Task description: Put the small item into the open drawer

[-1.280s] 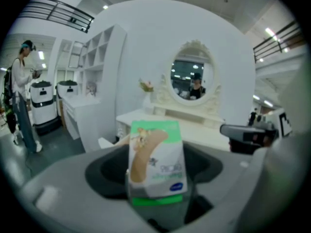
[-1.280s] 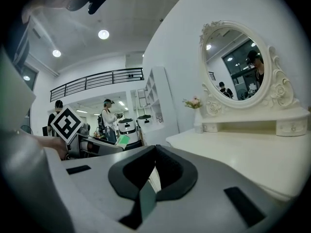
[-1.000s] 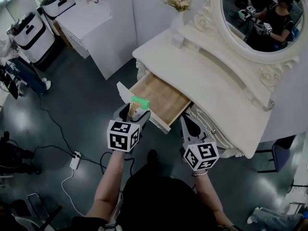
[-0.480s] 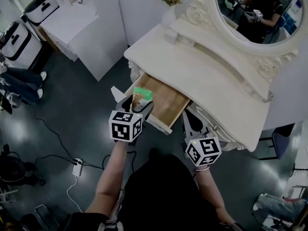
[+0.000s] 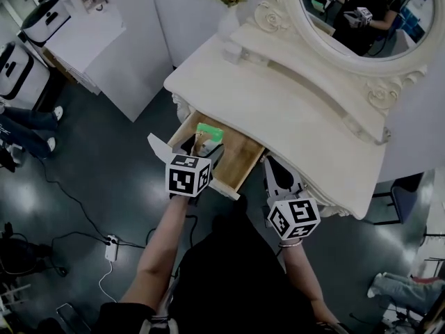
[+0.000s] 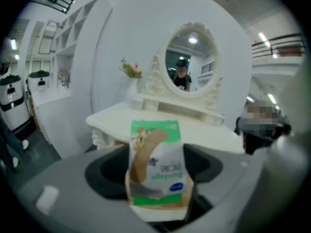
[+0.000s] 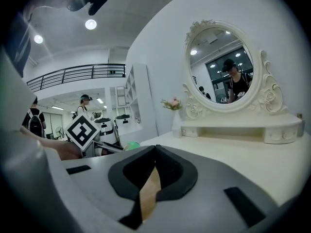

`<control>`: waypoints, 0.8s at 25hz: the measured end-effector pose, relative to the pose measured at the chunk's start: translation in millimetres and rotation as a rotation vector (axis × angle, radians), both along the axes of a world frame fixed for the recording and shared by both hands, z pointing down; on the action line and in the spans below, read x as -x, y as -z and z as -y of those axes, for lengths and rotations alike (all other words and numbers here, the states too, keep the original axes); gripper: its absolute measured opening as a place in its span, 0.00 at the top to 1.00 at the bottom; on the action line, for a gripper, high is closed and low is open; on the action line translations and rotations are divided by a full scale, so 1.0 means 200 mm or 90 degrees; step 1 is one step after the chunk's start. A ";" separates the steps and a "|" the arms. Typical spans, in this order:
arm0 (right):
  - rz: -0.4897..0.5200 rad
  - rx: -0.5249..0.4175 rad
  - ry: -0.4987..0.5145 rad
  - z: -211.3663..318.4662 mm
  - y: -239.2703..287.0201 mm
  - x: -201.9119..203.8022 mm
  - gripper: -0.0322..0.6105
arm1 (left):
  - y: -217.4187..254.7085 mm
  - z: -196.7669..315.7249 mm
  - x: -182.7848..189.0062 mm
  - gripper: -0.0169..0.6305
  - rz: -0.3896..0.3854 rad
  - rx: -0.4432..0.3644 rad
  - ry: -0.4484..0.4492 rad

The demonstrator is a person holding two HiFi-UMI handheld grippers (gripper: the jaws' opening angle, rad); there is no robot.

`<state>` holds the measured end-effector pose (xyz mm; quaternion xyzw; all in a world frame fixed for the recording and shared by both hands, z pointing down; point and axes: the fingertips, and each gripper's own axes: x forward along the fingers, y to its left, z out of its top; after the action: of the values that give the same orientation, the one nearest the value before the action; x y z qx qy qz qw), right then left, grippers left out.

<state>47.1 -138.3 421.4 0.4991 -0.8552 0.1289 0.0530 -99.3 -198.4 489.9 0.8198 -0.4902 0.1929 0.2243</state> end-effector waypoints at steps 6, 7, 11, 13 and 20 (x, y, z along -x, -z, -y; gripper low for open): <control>0.008 0.006 -0.014 0.09 0.00 -0.09 0.94 | -0.13 0.08 -0.10 0.43 0.017 0.033 -0.015; 0.009 0.009 -0.016 0.10 -0.01 -0.10 0.94 | -0.16 0.08 -0.11 0.43 0.020 0.040 -0.018; 0.009 0.017 -0.020 0.15 -0.03 -0.15 0.94 | -0.25 0.10 -0.17 0.43 0.028 0.060 -0.029; 0.011 0.020 -0.021 0.17 -0.05 -0.16 0.94 | -0.29 0.12 -0.19 0.43 0.034 0.069 -0.033; 0.019 0.032 -0.025 0.20 -0.08 -0.19 0.94 | -0.41 0.12 -0.23 0.43 0.068 0.107 -0.054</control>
<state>84.5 -178.4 436.9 0.5121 -0.8427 0.1585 0.0503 -54.3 -223.0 572.4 0.8066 -0.4486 0.2858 0.2579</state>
